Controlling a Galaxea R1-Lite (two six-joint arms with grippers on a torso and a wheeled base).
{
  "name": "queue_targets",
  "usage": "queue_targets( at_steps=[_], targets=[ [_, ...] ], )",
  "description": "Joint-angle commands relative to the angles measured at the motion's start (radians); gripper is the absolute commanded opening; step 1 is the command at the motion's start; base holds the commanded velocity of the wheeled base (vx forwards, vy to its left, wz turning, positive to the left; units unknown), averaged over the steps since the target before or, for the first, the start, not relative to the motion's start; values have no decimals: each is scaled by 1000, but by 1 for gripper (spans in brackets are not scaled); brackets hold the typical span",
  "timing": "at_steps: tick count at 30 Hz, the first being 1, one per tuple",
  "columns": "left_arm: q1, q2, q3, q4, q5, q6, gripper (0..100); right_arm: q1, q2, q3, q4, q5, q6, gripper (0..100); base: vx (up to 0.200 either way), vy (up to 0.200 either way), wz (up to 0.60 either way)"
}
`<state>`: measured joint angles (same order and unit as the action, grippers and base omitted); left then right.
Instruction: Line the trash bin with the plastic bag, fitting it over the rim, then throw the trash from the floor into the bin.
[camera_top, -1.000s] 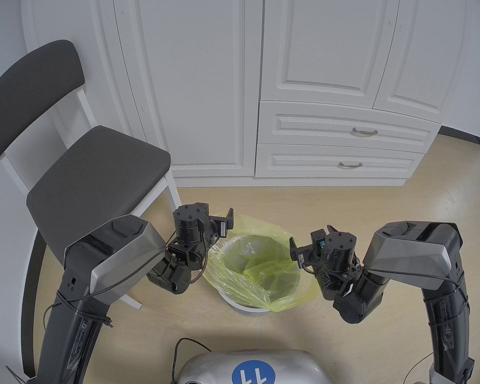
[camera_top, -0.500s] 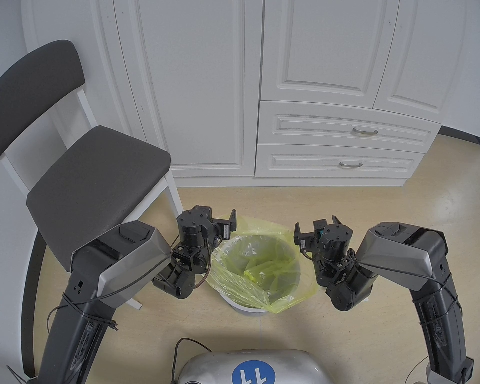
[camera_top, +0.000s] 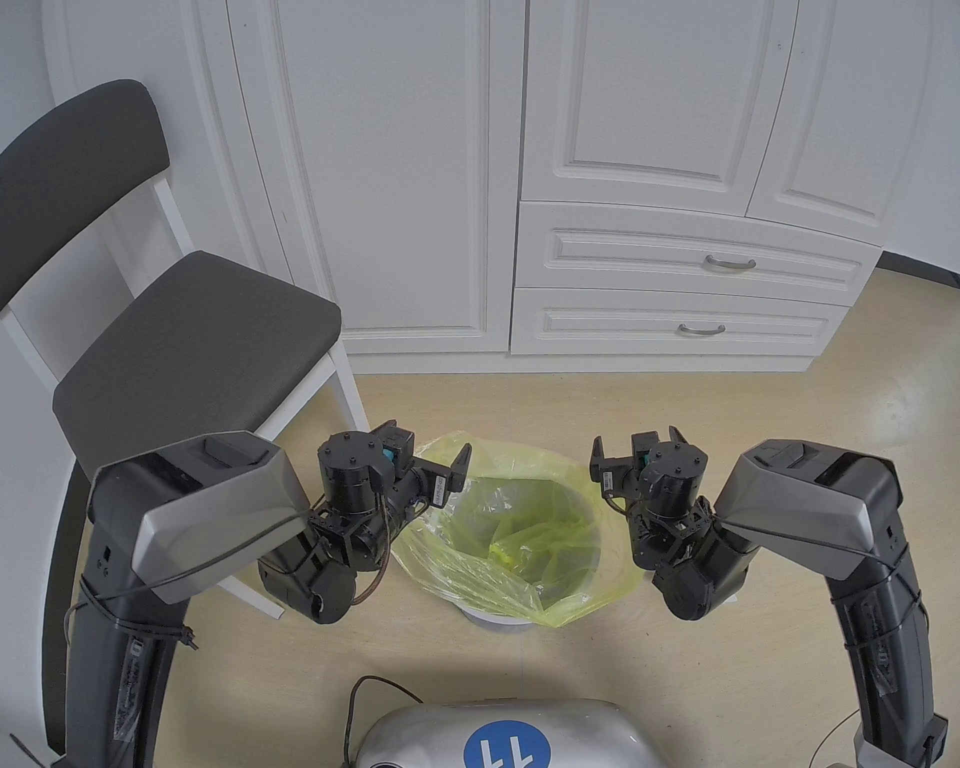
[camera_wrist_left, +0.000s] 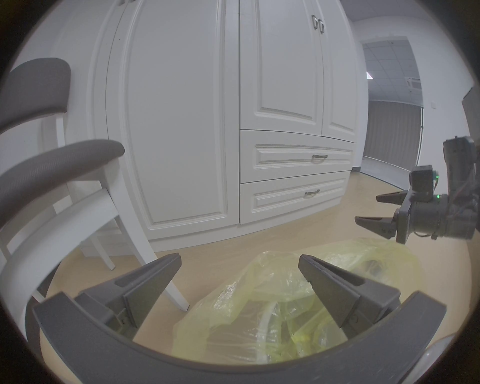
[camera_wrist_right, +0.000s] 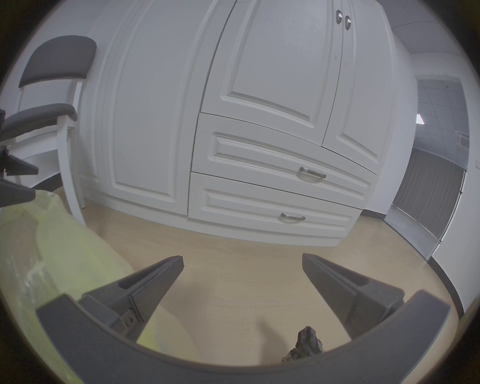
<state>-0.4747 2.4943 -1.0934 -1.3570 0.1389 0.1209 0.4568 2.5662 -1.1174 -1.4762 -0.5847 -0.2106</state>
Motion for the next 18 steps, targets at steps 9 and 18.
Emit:
queue_targets(
  at_steps=[9, 18],
  targets=[
    [65, -293, 158, 319, -91, -15, 100, 42, -437, 231, 599, 223, 310, 100, 0, 0, 0],
    [110, -213, 24, 581, -85, -36, 100, 6, -277, 103, 751, 263, 367, 100, 0, 0, 0]
  ],
)
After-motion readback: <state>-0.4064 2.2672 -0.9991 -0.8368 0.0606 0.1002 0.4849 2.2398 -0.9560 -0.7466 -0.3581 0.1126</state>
